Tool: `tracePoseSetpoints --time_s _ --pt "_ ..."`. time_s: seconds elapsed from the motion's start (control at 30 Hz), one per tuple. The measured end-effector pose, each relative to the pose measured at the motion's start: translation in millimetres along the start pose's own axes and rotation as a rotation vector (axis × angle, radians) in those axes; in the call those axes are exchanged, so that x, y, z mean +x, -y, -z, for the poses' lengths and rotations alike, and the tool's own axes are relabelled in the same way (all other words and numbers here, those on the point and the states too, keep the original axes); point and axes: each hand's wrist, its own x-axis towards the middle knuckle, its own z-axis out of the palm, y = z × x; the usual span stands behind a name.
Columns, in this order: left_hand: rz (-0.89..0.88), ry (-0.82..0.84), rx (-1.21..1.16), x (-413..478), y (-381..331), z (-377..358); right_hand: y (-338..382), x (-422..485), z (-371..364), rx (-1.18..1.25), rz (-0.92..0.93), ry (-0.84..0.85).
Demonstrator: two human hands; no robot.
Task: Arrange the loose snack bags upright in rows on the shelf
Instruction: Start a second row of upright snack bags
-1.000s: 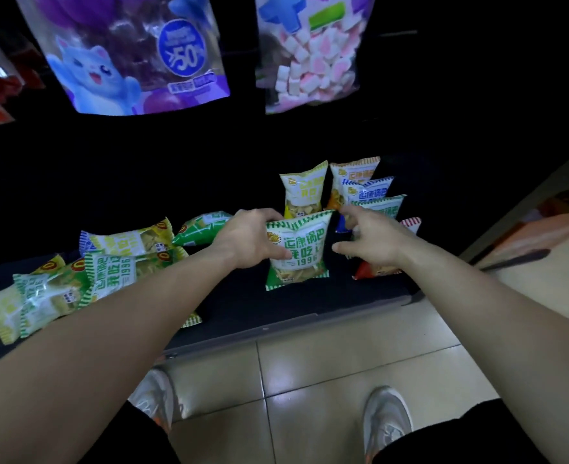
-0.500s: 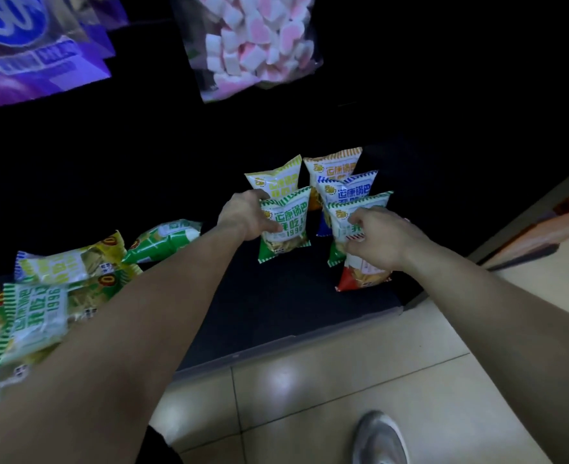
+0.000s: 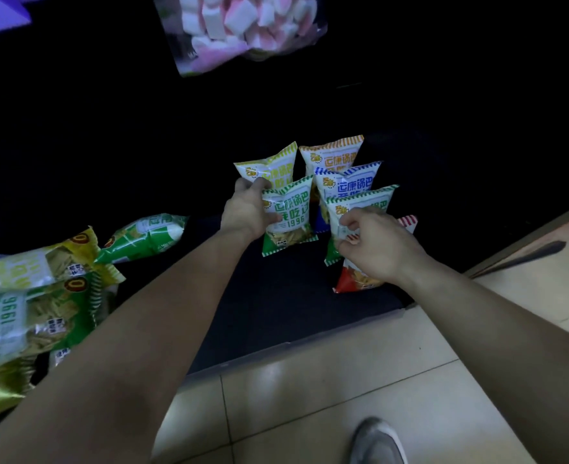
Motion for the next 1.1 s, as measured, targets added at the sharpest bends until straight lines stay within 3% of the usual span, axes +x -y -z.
tracePoseSetpoints --time_s 0.27,0.7,1.1 --pt "0.007 0.061 0.04 -22.5 -5.7 38.9 14.1 -9.4 0.8 -0.051 -0.015 0.059" --pt "0.036 0.192 0.358 -168.8 62.4 218.3 129.4 -55.9 22.3 -0.199 0.121 0.114" --pt "0.221 0.271 0.375 -286.2 183.6 285.6 259.0 -96.3 -72.3 -0.222 0.286 0.246"
